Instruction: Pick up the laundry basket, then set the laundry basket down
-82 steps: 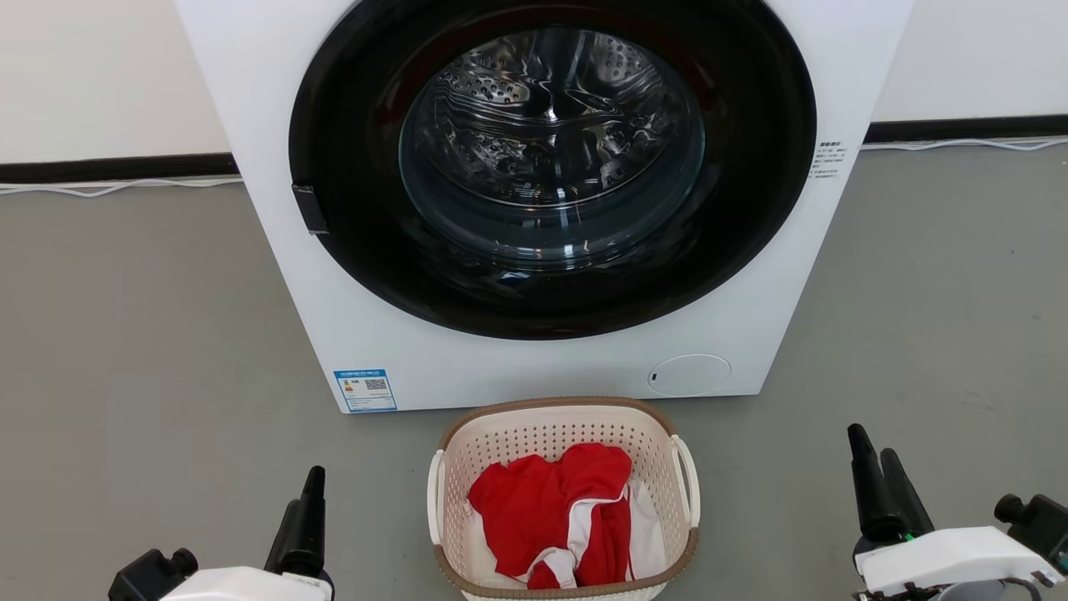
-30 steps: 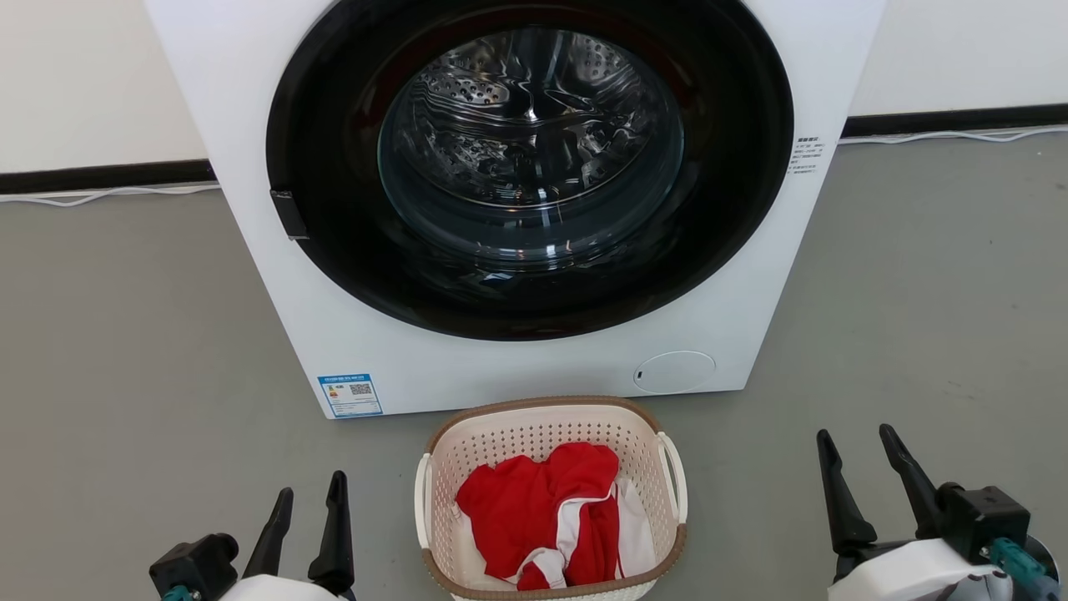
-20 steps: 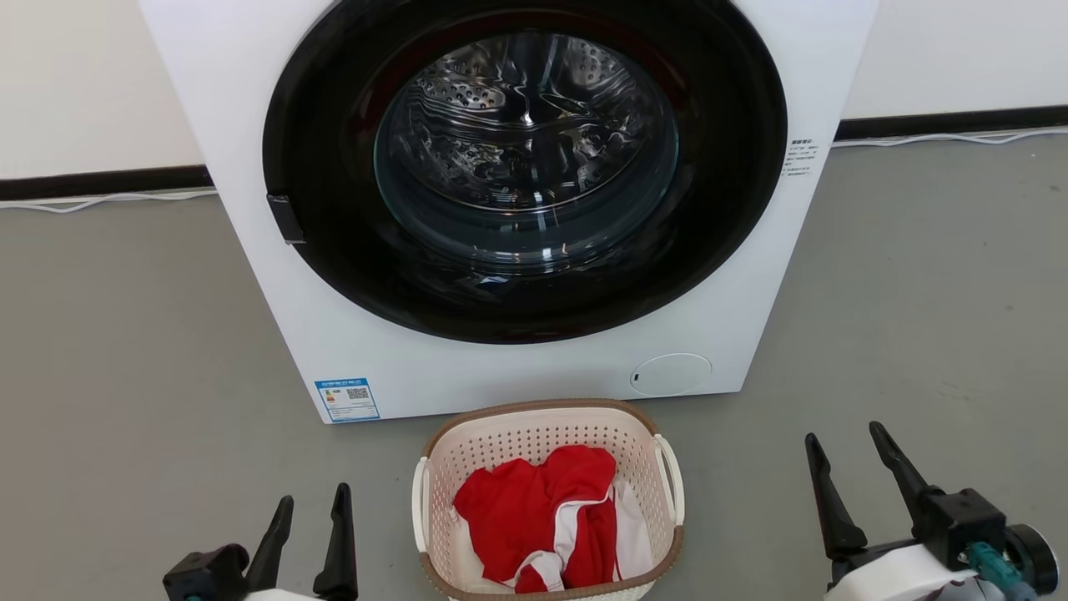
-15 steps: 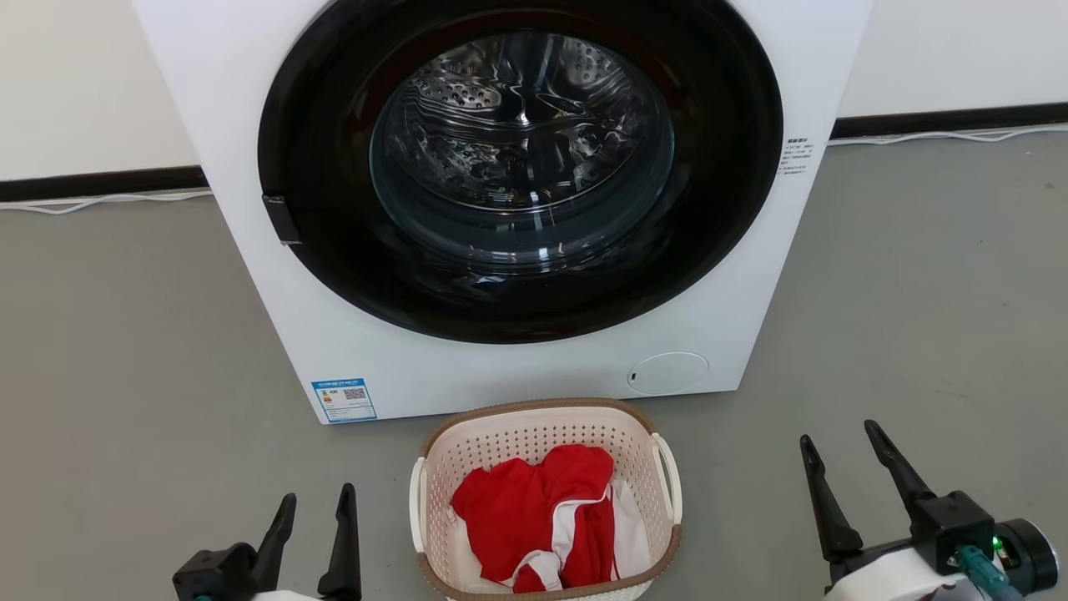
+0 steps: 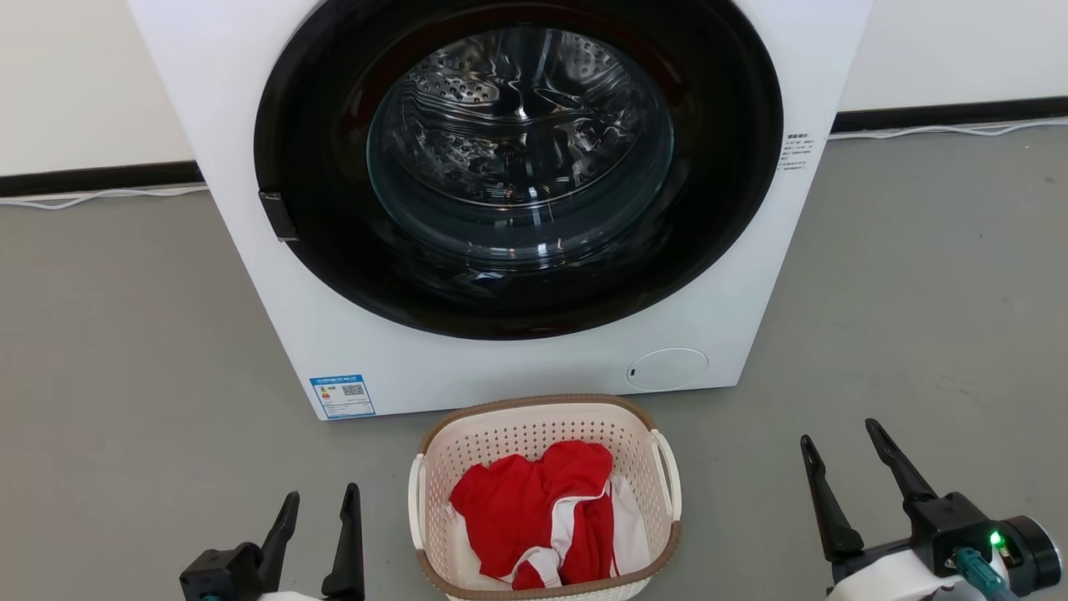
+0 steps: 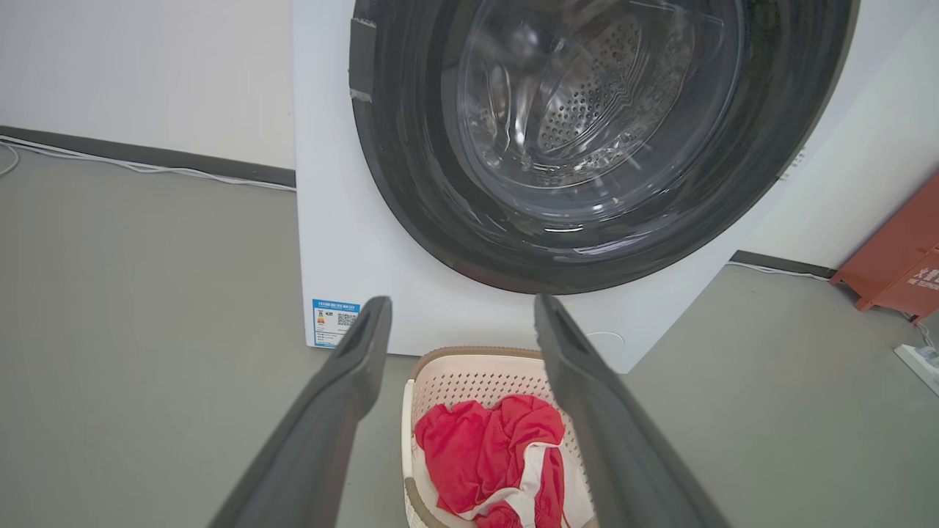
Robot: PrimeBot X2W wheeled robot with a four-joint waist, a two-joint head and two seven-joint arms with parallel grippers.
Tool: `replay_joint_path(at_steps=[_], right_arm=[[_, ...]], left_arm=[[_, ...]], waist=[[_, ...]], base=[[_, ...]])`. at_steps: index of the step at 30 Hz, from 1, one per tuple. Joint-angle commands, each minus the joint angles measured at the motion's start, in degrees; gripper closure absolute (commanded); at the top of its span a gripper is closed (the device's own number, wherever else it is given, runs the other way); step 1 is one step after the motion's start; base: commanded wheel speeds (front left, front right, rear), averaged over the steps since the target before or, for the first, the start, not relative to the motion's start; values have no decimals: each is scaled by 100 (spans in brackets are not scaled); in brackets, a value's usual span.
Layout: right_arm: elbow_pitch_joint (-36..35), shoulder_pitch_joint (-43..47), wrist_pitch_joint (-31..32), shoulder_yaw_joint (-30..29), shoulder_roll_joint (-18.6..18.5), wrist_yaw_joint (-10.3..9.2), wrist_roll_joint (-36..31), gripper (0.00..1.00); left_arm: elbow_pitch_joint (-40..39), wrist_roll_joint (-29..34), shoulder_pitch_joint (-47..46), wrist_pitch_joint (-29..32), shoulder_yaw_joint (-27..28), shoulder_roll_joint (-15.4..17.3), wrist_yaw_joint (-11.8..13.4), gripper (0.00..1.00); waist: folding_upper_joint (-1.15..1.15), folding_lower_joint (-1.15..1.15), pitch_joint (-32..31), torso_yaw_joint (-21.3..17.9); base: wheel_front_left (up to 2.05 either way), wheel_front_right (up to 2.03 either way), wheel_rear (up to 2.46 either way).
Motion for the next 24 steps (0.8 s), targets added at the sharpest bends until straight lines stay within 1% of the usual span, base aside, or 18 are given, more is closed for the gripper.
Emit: replay_joint_path(at_steps=[1, 7, 12, 18, 24], right_arm=[[-146, -78, -78, 91, -59, 35, -22, 0], [-102, -123, -78, 29, -40, 35, 18, 0], [-48, -271, -78, -6, -51, 35, 48, 0], [49, -683, -78, -70, -49, 35, 111, 0], [370, -1351, -78, -77, -10, 35, 254, 0]], left_arm=[[-131, 57, -138, -62, 153, 56, 23, 0], [-116, 54, -182, -62, 124, 56, 20, 0], [-93, 22, -361, -62, 71, 56, 17, 0], [-32, -91, -866, -62, -71, 56, 53, 0], [218, -284, -1549, -62, -284, 56, 89, 0]], waist=[[0, 0, 3, 2], [0, 0, 92, 19], [0, 0, 316, 54], [0, 0, 919, 107], [0, 0, 1686, 116]], base=[[0, 0, 0], [0, 0, 0], [0, 0, 0], [0, 0, 0], [0, 0, 0]])
